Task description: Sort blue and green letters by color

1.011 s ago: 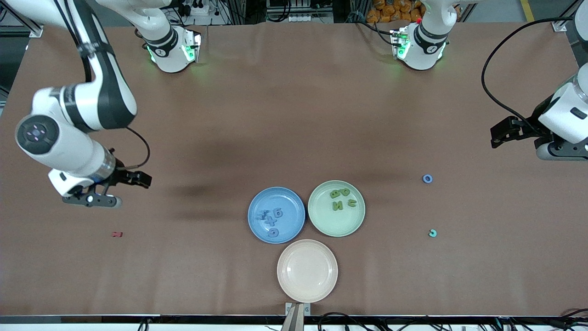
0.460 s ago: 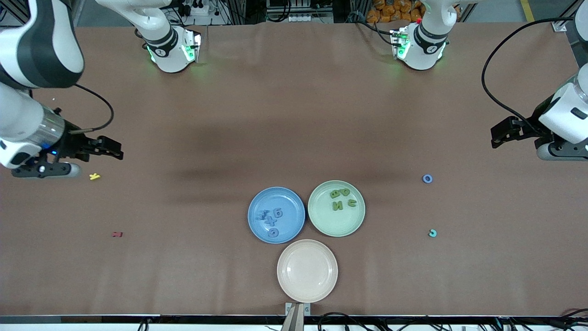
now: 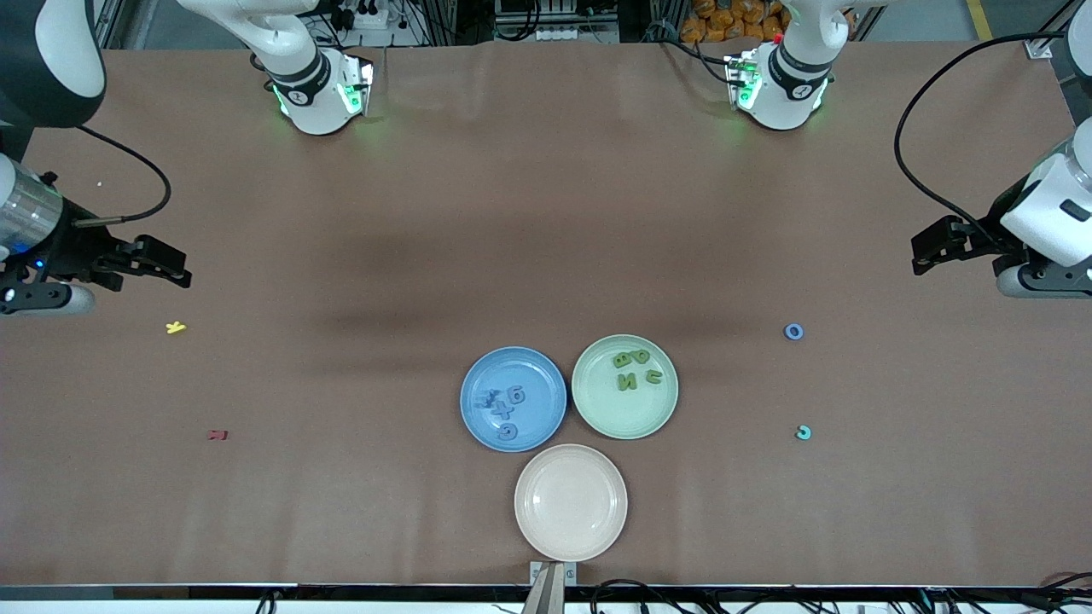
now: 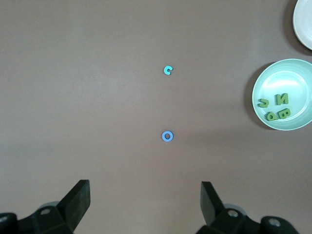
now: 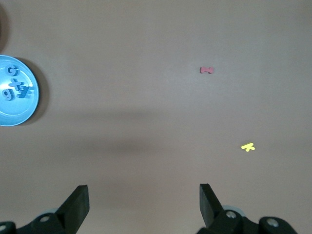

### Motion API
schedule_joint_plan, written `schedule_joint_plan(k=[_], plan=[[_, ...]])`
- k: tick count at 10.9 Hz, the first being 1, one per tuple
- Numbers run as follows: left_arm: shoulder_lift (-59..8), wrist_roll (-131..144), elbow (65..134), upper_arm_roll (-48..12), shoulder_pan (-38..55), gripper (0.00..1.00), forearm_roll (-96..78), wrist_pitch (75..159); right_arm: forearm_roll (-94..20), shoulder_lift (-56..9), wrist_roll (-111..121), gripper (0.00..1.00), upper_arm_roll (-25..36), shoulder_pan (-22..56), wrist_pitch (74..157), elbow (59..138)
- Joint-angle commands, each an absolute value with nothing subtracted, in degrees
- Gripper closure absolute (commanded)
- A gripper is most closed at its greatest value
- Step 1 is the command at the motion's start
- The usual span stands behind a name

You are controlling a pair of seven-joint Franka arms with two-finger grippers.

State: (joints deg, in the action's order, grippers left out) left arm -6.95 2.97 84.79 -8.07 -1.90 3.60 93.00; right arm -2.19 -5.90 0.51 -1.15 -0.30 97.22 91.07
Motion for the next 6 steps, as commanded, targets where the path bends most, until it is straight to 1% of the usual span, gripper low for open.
schedule_joint_plan(k=[1, 6], plan=[[-6.3, 2.5, 85.2, -8.2, -2.1, 0.0, 2.7, 93.3, 1.2, -5.1, 1.2, 0.0, -1.2, -0.4, 95.3, 88.9], [-6.4, 2.5, 85.2, -8.2, -2.1, 0.0, 2.7, 93.3, 1.2, -5.0, 1.2, 0.0, -1.1, -0.4, 94.5, 88.7]])
